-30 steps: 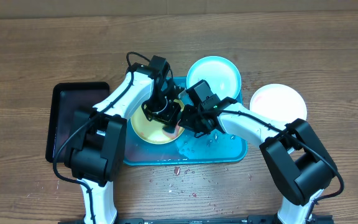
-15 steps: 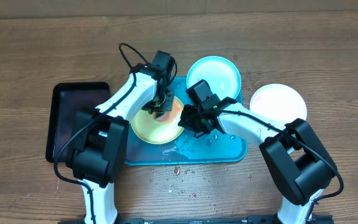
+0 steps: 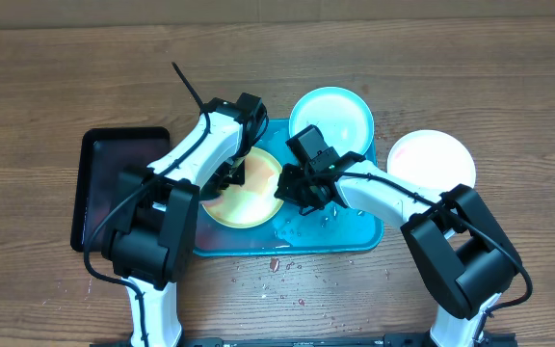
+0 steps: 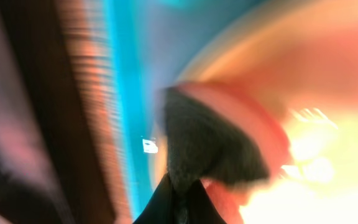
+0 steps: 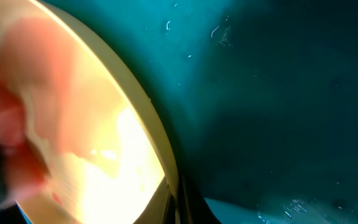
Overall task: Clean dirty plates on tray and stack at the side
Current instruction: 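Scrub the yellow plate with the sponge while right gripper holds rim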
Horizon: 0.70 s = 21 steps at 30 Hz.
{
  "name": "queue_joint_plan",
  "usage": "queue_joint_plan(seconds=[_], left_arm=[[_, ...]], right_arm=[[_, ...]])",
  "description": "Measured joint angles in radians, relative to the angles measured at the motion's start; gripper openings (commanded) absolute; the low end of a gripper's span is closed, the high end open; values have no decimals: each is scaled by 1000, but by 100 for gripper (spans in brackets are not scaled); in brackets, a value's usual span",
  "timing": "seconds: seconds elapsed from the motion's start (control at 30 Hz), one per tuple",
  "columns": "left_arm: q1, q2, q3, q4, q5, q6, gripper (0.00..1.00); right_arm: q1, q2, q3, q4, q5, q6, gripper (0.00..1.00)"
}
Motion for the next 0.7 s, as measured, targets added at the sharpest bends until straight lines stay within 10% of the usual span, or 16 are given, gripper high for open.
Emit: queue_joint_plan(seconds=[0.3, 0.7], left_arm=[[11, 0, -1, 13, 466, 406, 4], [9, 0, -3, 290, 462, 334, 4]], right_arm=[[0, 0, 0, -5, 1, 0, 4], [-11, 0, 0, 1, 10, 5, 4]])
